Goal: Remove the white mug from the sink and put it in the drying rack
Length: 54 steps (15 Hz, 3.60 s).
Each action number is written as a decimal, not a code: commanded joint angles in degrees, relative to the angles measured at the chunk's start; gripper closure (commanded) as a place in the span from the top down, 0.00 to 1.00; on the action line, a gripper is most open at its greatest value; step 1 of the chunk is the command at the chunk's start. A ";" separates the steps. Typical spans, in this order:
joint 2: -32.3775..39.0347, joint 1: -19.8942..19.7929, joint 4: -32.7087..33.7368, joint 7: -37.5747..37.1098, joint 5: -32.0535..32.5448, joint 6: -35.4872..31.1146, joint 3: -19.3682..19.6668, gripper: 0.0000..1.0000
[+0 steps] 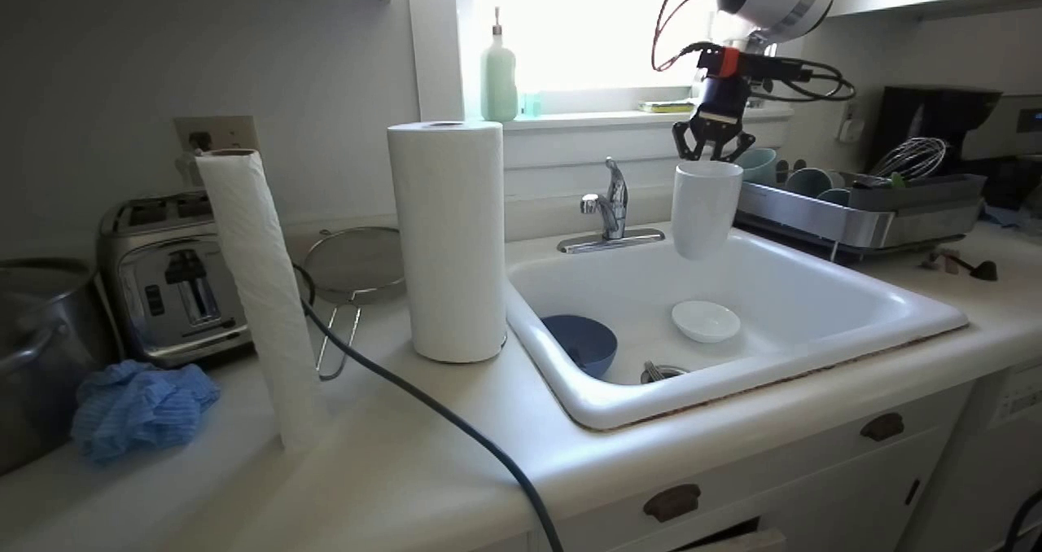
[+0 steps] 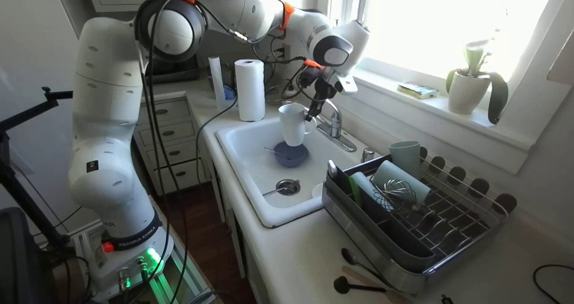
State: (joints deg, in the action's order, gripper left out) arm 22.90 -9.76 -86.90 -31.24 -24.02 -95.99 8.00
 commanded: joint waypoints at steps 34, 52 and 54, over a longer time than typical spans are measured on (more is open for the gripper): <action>0.19 -15.16 16.64 -40.99 0.34 -16.68 13.57 0.05; 11.10 -12.78 17.17 -54.72 12.21 -32.10 19.56 0.05; 12.29 -11.87 17.46 -57.02 14.25 -32.97 20.84 0.05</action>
State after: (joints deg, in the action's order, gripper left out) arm 33.48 -23.30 -71.77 -83.42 -12.93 -127.07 26.24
